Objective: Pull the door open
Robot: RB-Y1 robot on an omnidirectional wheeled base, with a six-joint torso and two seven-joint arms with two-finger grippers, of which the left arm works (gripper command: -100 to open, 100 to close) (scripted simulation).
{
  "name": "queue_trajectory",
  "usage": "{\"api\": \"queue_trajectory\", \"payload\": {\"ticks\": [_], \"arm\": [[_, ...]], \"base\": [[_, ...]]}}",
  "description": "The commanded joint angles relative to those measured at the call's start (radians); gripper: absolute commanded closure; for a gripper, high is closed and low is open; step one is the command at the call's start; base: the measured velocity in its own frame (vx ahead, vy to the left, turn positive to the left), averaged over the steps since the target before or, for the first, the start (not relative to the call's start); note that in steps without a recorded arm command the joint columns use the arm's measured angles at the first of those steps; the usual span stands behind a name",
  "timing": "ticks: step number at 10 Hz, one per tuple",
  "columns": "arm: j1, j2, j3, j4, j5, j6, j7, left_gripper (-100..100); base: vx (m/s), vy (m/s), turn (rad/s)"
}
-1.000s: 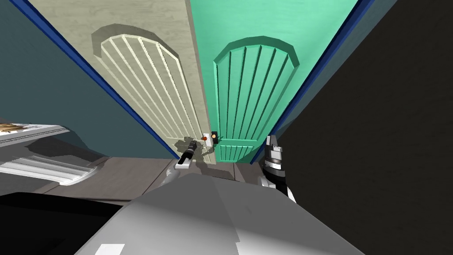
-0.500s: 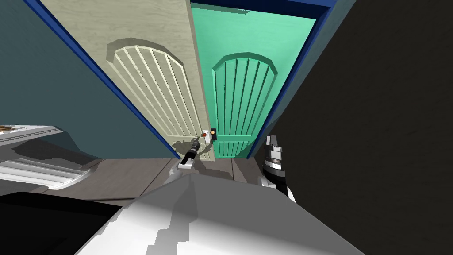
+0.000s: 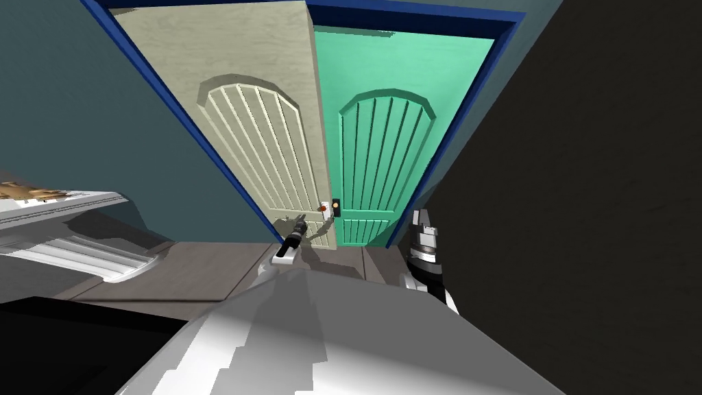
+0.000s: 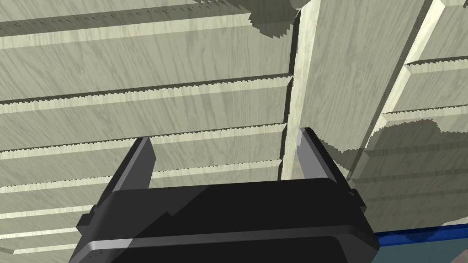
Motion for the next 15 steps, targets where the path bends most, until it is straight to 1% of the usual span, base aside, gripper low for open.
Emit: {"api": "queue_trajectory", "payload": {"ticks": [1, 3, 6, 7, 8, 13, 14, 15], "arm": [[-0.003, 0.002, 0.009, 0.005, 0.001, 0.003, -0.002, -100], [-0.02, -0.007, 0.002, 0.006, -0.001, 0.0, -0.005, -100], [-0.051, -0.024, -0.022, -0.004, -0.006, -0.004, -0.006, -100], [-0.051, -0.021, -0.016, 0.019, -0.005, -0.014, -0.007, -100], [-0.051, -0.021, -0.016, 0.019, -0.005, -0.014, -0.007, 100], [-0.051, -0.021, -0.016, 0.019, -0.005, -0.014, -0.007, 100], [-0.035, -0.011, -0.011, 0.024, -0.004, -0.014, -0.003, 100], [-0.031, -0.008, -0.009, 0.024, -0.003, -0.014, -0.002, 100]], "base": [[0.179, 0.099, -0.026], [0.202, 0.014, -0.083], [0.203, -0.074, -0.126], [0.098, -0.044, -0.029], [-0.012, 0.004, 0.031], [-0.019, 0.006, -0.006], [-0.143, 0.045, 0.046], [-0.188, 0.071, 0.027]]}}
